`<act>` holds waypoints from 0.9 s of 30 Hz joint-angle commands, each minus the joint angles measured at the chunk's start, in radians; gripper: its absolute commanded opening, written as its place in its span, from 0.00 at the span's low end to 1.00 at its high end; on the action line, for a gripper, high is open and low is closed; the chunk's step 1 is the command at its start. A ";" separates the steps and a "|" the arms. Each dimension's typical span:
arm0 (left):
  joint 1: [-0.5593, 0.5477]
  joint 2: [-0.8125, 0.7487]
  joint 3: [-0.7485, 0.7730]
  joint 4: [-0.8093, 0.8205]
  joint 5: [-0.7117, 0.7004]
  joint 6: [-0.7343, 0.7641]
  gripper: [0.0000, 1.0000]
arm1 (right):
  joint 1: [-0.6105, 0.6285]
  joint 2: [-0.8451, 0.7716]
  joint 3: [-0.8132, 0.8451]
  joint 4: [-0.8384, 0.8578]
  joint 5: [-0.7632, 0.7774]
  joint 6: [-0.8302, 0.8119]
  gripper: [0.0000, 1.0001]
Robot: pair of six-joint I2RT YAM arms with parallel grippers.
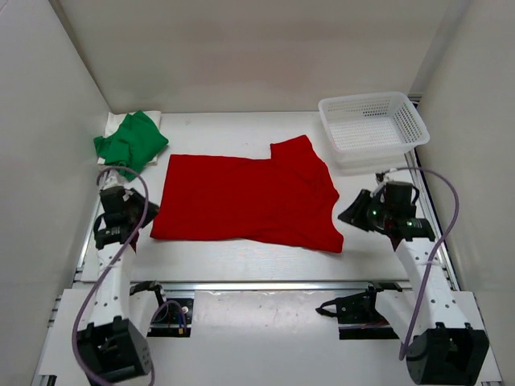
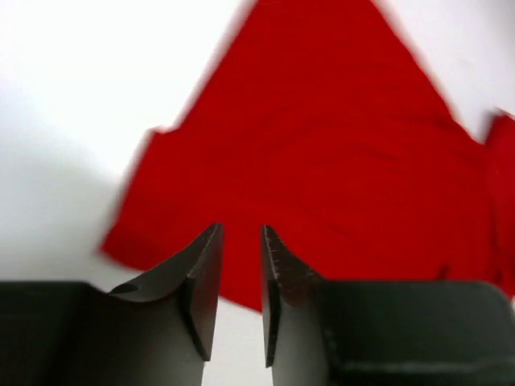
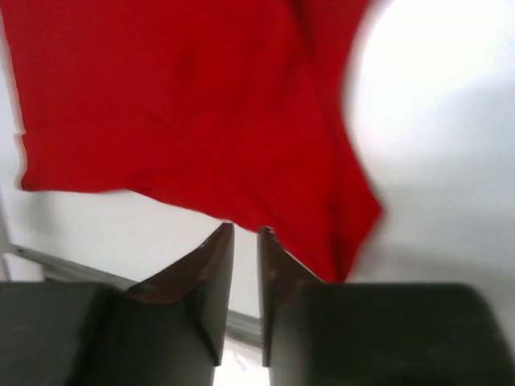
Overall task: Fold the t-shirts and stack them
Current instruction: Fold the flattened tshirt in 1/3 of the way, then grap the side of the flattened tshirt furthest away from the robot with both arms
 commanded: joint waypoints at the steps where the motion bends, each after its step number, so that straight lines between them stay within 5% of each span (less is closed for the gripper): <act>1: -0.146 -0.047 0.013 0.093 -0.057 -0.005 0.34 | 0.117 0.058 0.105 0.102 0.037 -0.034 0.14; 2: -0.233 -0.047 -0.001 0.108 -0.059 -0.030 0.30 | 0.200 0.070 0.090 0.175 0.063 -0.005 0.00; 6: -0.637 0.017 -0.142 0.263 -0.131 -0.183 0.25 | 0.491 0.256 0.050 0.419 0.184 0.043 0.00; 9: -0.749 0.095 -0.215 0.386 -0.107 -0.240 0.23 | 0.553 0.403 0.056 0.545 0.142 0.037 0.00; 17: -0.648 0.212 -0.306 0.516 -0.059 -0.217 0.23 | 0.662 0.647 0.017 0.698 0.212 0.034 0.00; 22: -0.550 0.112 -0.376 0.518 0.060 -0.216 0.22 | 0.684 0.667 -0.065 0.720 0.235 0.034 0.00; 27: -0.558 -0.085 -0.302 0.329 0.021 -0.202 0.24 | 0.714 0.600 -0.160 0.680 0.227 0.031 0.00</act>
